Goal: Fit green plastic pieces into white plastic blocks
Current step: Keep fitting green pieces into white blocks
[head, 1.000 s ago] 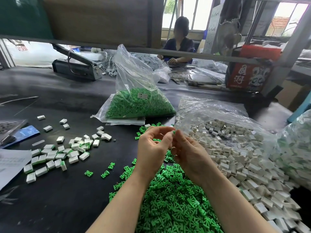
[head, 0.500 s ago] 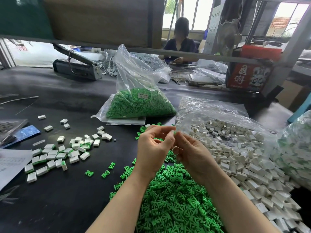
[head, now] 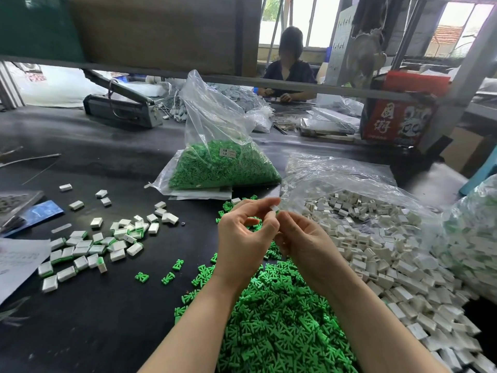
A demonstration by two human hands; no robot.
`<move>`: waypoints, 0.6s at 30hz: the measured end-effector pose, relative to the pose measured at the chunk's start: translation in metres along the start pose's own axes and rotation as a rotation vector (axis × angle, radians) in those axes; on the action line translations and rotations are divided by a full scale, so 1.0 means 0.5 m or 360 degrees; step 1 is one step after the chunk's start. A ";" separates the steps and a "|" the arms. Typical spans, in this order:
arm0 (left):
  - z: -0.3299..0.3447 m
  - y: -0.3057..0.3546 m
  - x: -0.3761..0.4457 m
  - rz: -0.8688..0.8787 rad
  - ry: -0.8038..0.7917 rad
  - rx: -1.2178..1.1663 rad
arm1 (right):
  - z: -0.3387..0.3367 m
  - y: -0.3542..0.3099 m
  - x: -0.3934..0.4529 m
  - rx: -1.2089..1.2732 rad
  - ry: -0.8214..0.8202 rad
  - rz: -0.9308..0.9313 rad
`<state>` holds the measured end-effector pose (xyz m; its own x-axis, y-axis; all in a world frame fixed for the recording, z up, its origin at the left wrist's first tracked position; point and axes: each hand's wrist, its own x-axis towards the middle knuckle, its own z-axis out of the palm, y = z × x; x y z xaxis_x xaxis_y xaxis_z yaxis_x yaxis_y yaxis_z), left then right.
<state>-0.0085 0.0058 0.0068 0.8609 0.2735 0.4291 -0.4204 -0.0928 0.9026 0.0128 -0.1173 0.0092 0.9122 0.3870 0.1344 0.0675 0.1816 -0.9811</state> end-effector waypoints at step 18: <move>0.004 -0.007 0.003 0.0195 0.0099 0.0057 | -0.007 0.008 0.001 0.0224 -0.0085 0.0017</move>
<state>-0.0050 0.0047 0.0045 0.7838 0.3167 0.5342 -0.5098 -0.1631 0.8447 0.0149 -0.1193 0.0048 0.8894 0.4366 0.1351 -0.0028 0.3007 -0.9537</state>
